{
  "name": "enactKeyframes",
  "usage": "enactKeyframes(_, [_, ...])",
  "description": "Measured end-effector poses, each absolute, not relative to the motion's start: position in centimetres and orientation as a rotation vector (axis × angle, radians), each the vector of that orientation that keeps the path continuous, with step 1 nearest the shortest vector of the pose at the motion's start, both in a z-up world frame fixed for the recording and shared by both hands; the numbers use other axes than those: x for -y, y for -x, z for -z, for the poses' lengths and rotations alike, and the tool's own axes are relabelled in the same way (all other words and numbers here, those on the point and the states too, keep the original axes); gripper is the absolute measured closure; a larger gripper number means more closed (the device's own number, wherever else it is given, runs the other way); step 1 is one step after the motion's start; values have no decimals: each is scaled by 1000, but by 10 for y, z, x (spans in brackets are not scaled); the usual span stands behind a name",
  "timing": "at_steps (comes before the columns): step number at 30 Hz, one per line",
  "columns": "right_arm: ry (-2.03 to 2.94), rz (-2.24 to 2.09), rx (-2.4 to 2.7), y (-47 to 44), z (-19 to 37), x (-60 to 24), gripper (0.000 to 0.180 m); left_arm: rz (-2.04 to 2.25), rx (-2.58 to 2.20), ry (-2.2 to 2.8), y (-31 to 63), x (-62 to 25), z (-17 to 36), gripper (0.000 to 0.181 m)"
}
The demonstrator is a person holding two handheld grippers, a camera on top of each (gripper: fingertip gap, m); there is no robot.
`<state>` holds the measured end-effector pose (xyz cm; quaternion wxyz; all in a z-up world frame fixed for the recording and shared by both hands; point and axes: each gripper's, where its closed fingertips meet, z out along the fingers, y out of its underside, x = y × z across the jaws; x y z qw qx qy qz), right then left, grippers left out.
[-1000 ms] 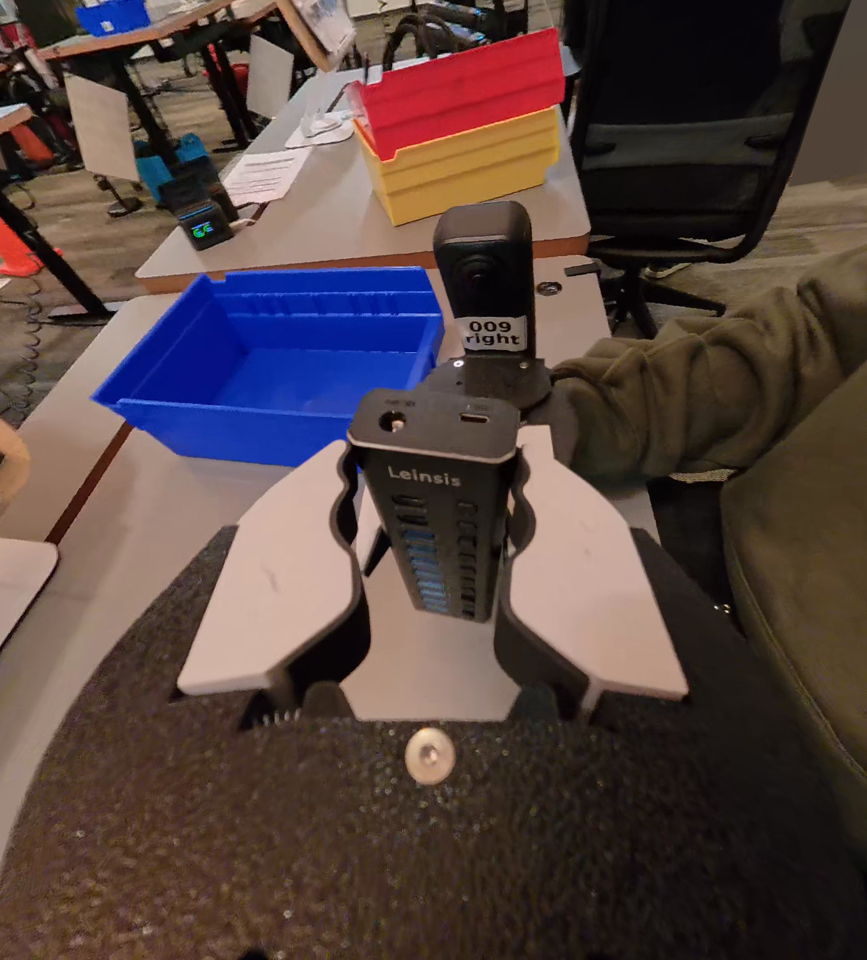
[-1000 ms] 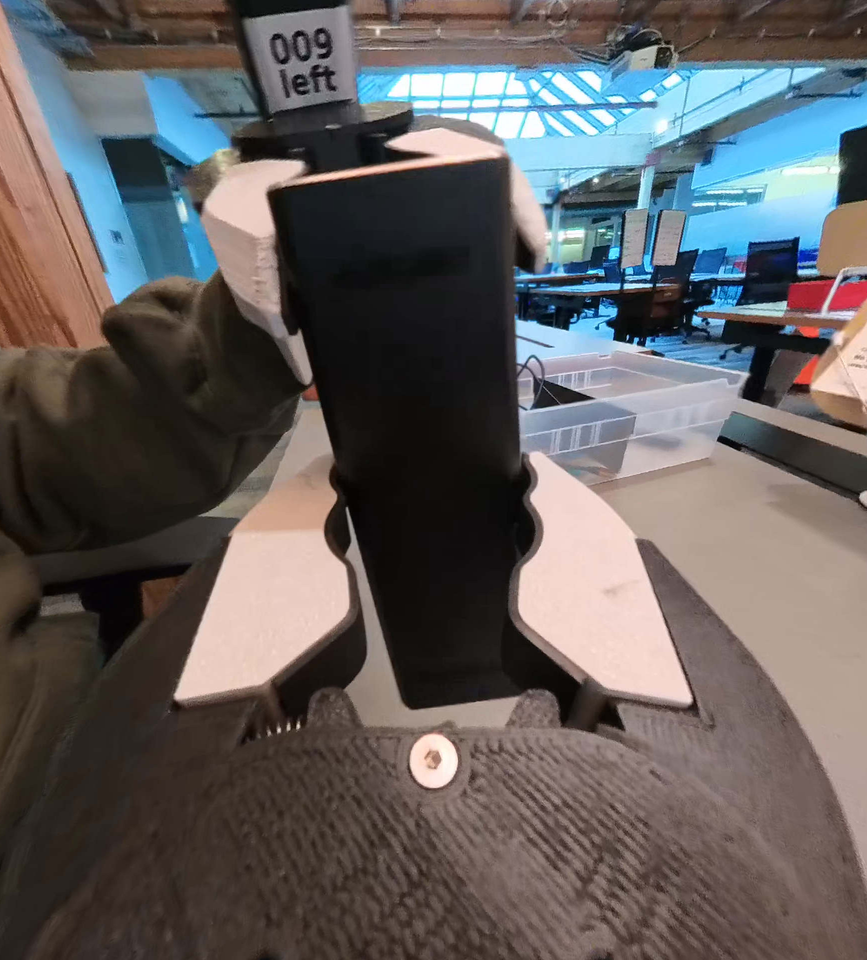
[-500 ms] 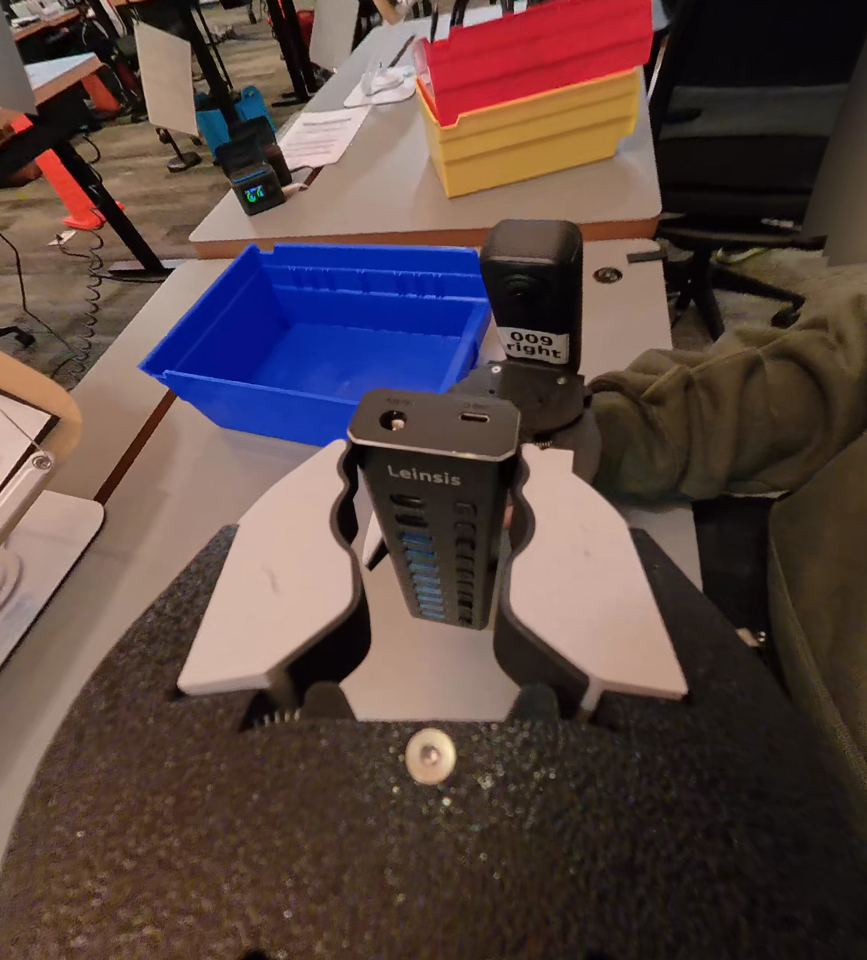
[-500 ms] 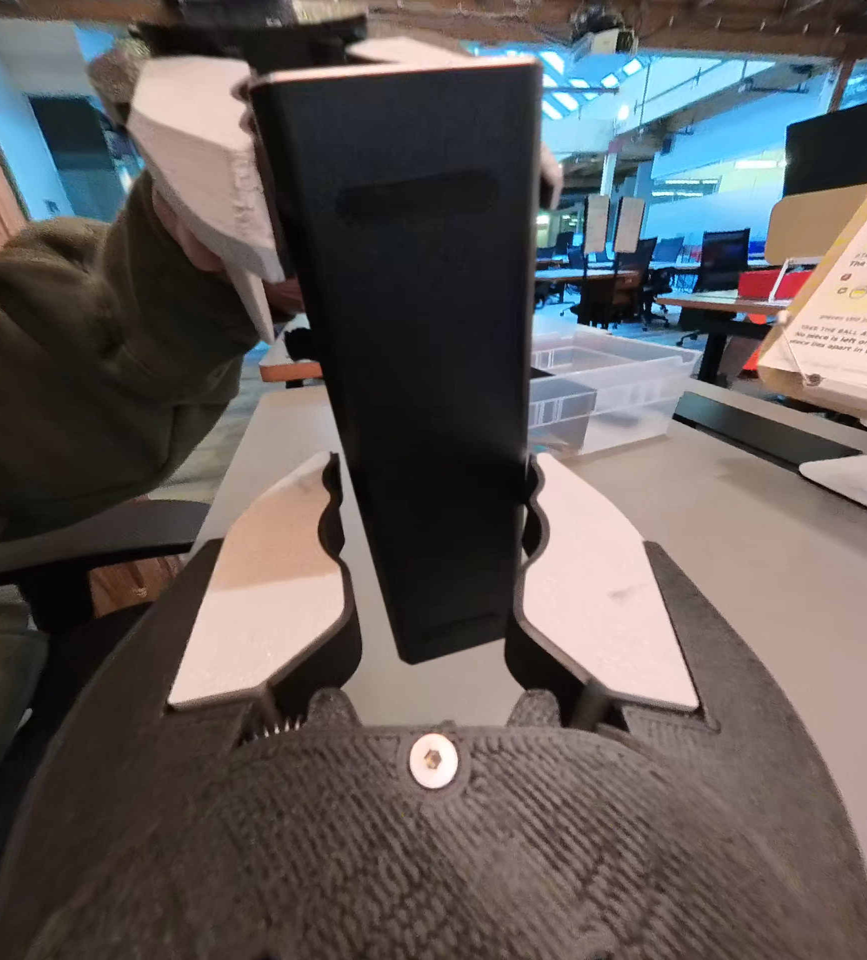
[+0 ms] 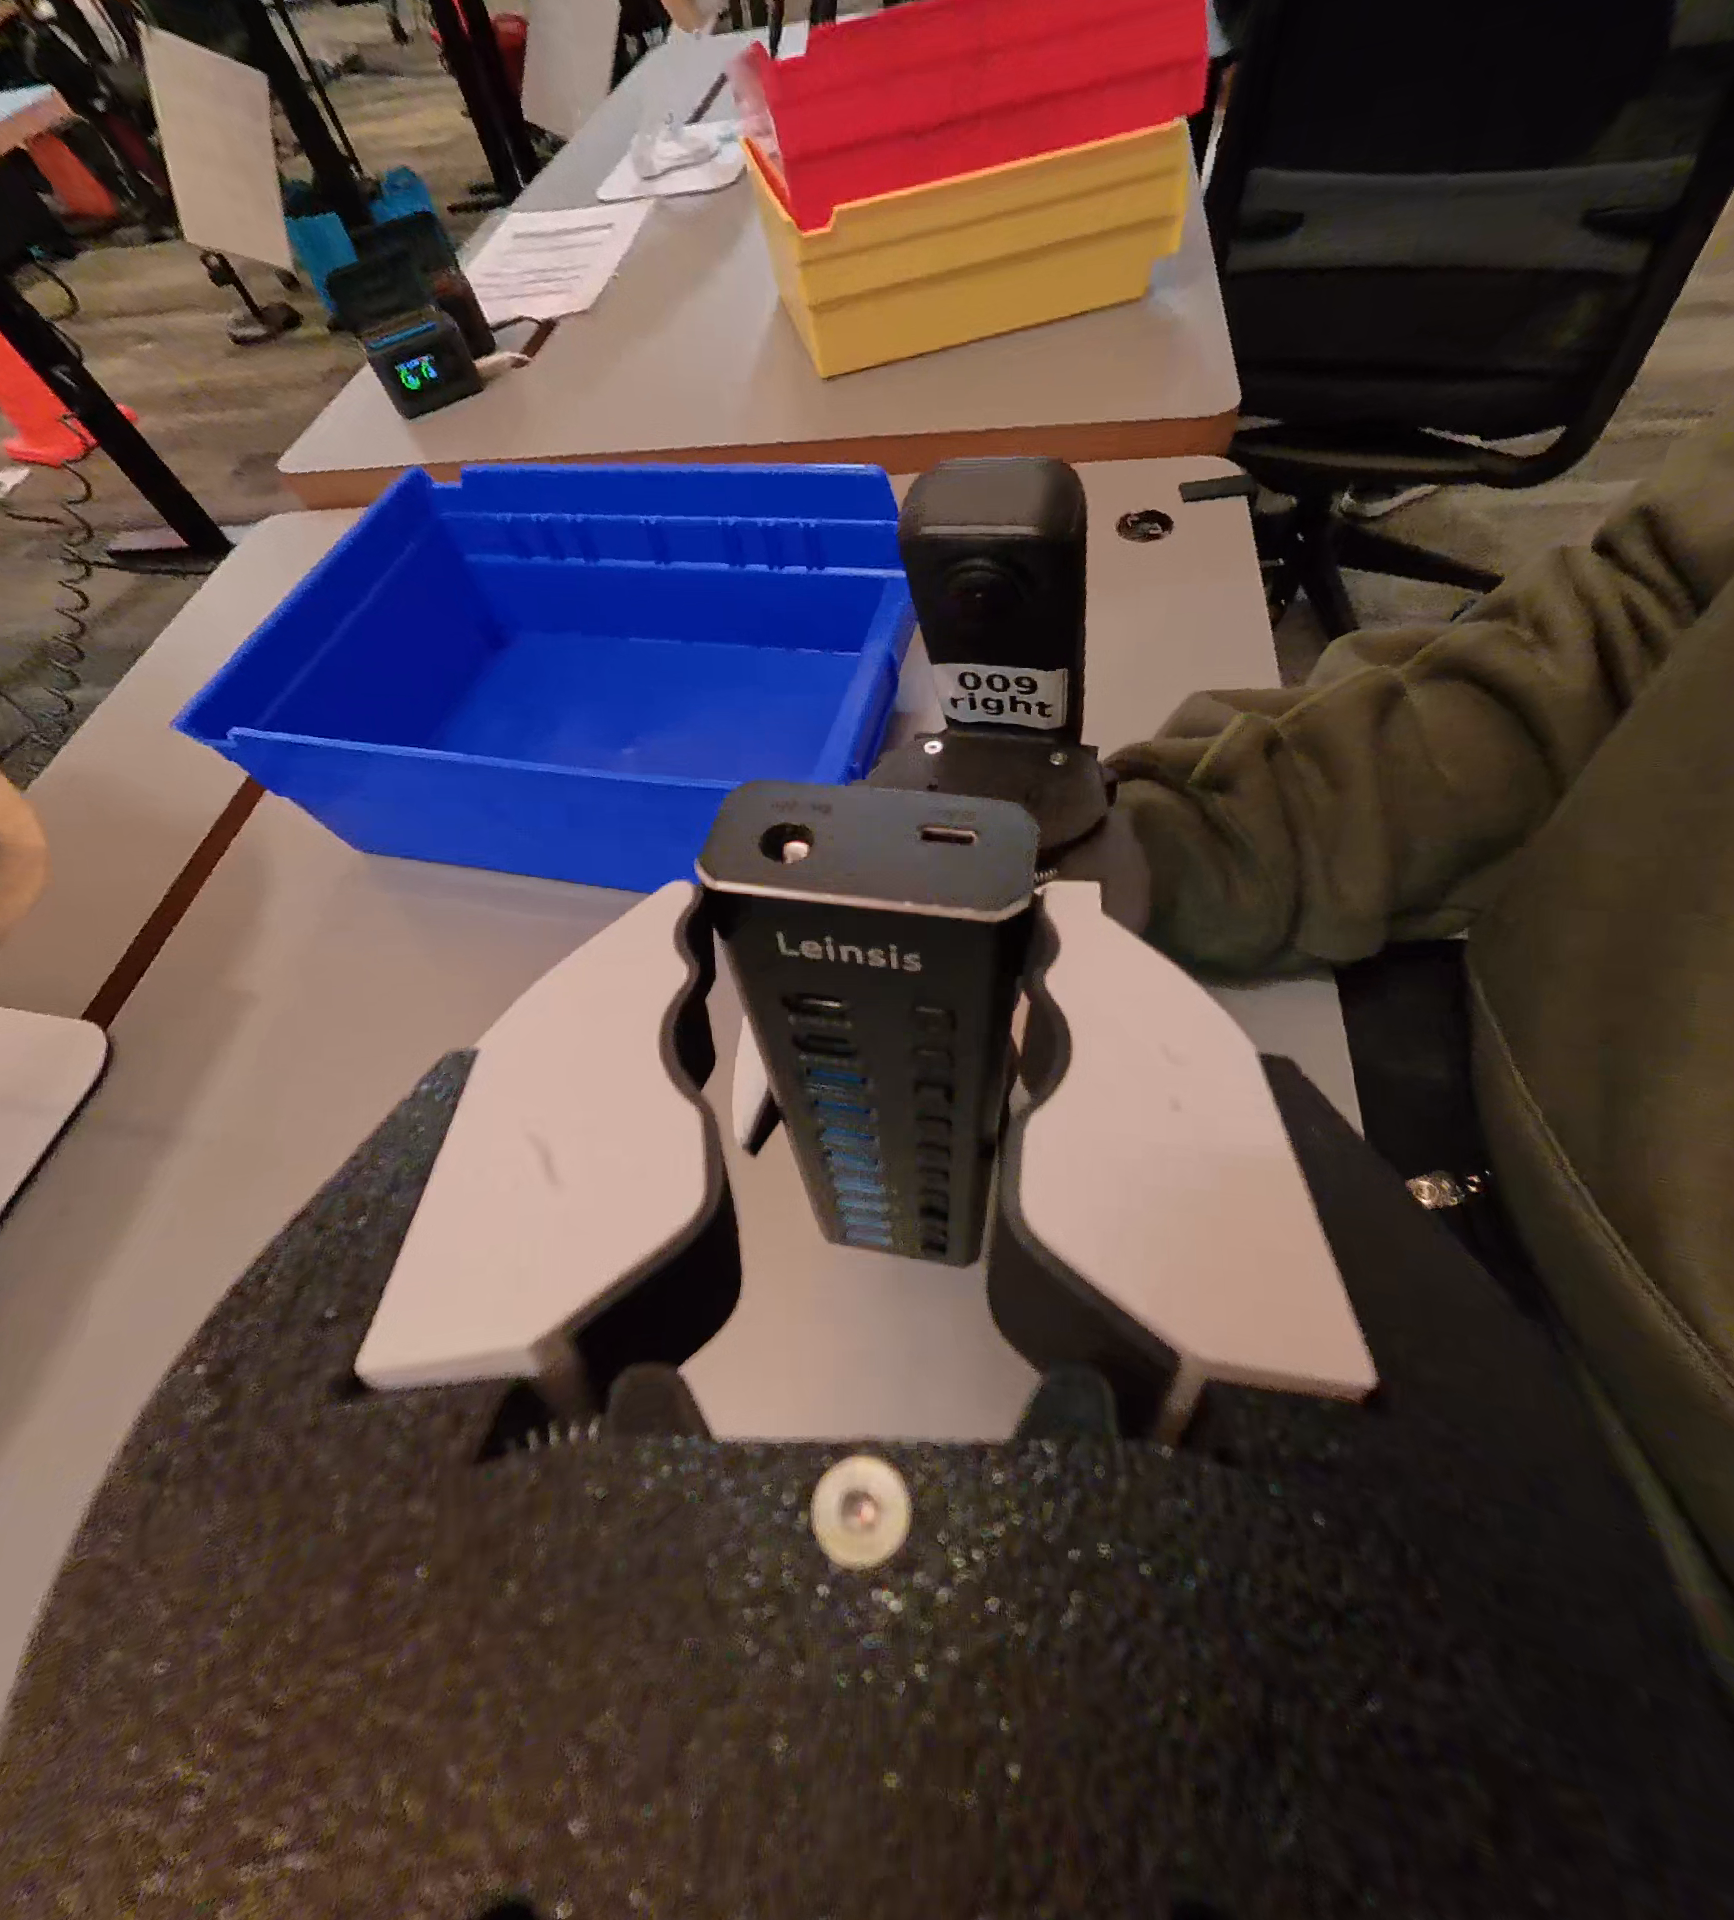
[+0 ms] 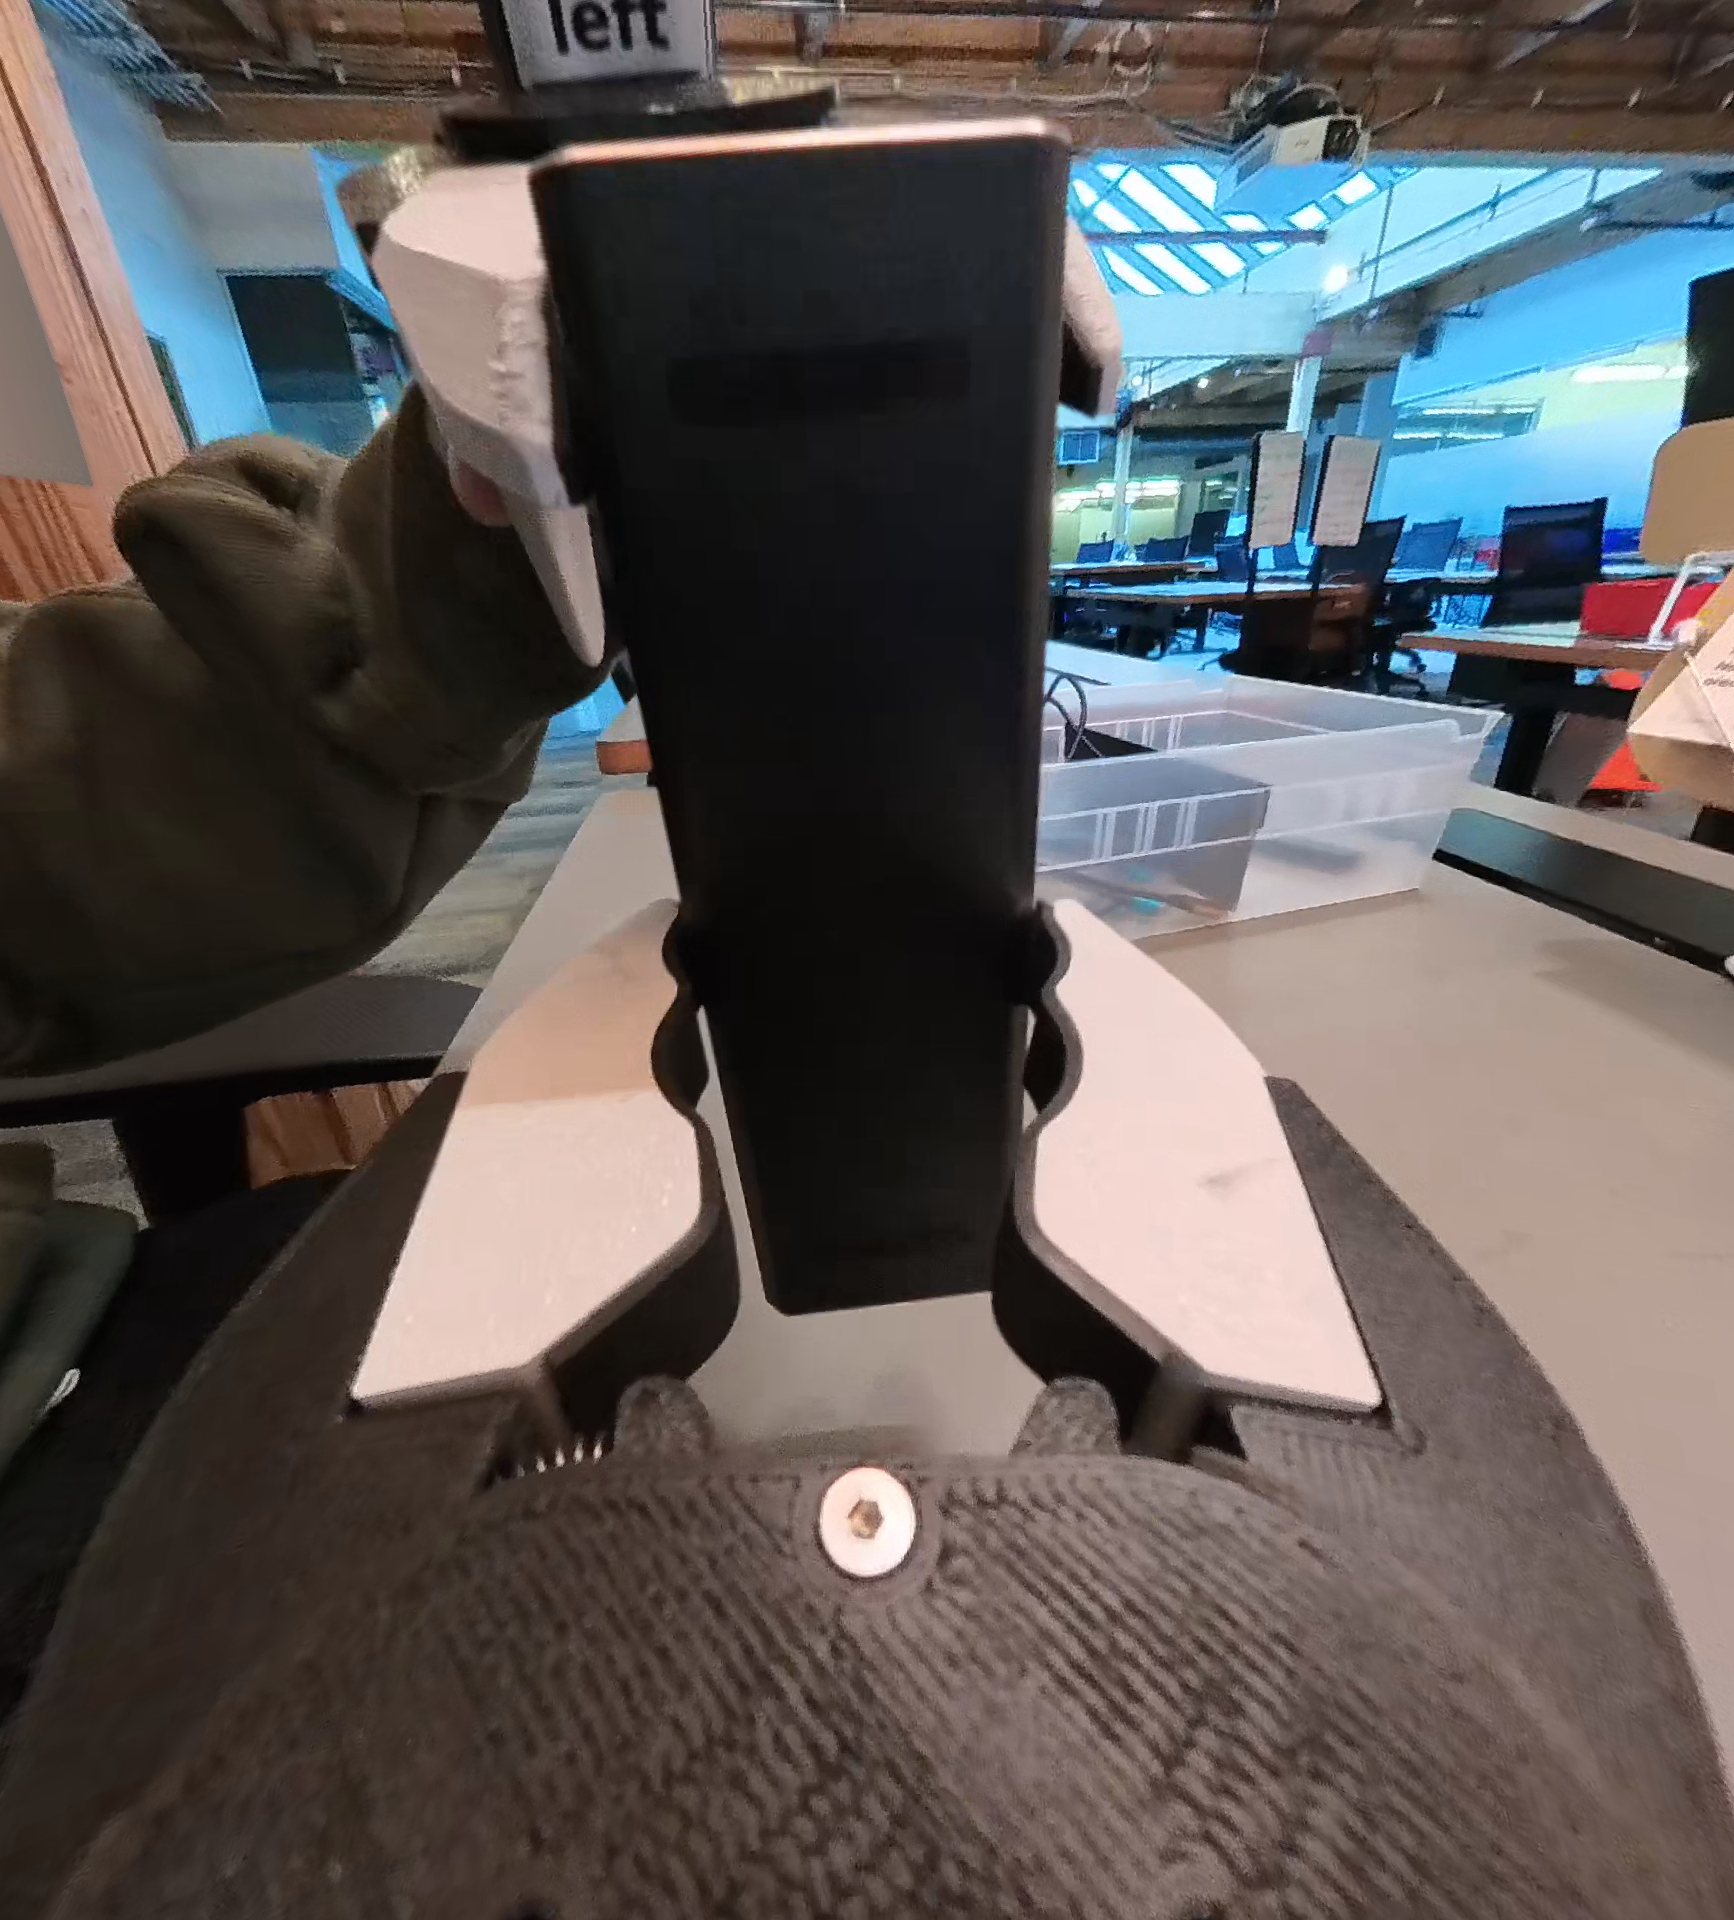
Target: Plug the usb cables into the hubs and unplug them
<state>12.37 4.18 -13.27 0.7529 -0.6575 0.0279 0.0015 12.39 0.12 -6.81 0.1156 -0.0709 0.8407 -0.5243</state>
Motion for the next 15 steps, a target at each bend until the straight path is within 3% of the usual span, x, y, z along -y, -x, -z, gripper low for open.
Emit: enactKeyframes(15, [1479,-49,-11,-116,146,-45,119,1616,-2389,310,-121,0,82,116])
